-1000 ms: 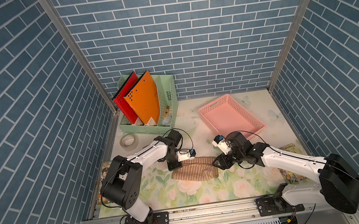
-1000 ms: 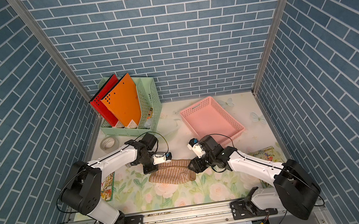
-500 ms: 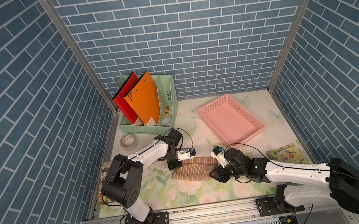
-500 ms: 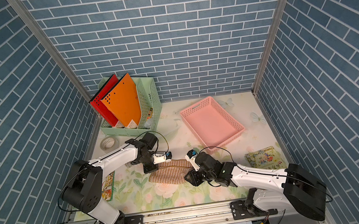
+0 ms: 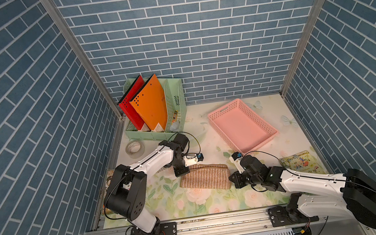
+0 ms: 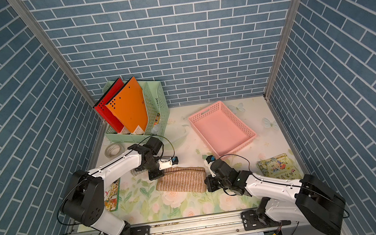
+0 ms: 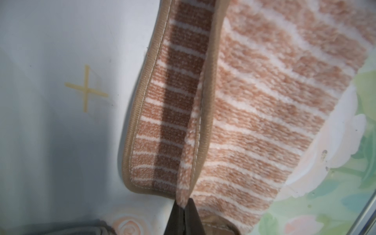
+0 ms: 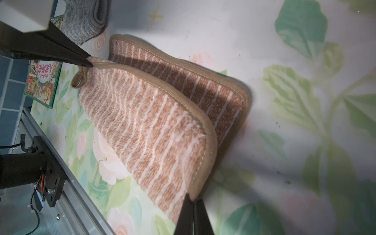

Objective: Fold the square dishcloth
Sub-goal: Fold the cleaning item at the center of the board.

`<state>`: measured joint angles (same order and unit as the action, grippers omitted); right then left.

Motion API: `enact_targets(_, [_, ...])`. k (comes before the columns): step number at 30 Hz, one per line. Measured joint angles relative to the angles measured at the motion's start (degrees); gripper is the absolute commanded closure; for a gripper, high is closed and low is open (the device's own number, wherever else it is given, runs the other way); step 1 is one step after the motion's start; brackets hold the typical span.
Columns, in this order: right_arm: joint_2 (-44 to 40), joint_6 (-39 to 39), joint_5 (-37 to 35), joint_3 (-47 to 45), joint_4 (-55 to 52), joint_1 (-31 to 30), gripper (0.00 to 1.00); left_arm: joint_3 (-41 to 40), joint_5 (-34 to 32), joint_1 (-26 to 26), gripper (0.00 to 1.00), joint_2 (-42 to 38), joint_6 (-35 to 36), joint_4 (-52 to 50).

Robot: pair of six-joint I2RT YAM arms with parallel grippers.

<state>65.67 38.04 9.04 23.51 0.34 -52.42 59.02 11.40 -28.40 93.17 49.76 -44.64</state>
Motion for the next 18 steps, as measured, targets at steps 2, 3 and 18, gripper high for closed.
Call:
enact_targets(2, [0.5,-0.55,0.04,0.0,0.11,0.37,1.0,0.0,-0.22,0.22,0.9,0.22,0.0,0.57])
enact_targets(3, [1.14,-0.81,0.09,0.04,0.22,0.68,1.0,0.0,-0.28,0.26,0.9,0.42,-0.02,0.9])
enact_targets(18, [6.97,-4.57,-1.86,5.77,-5.27,4.13,0.5,0.26,-7.54,2.03,0.42,-0.52,-1.73,7.56])
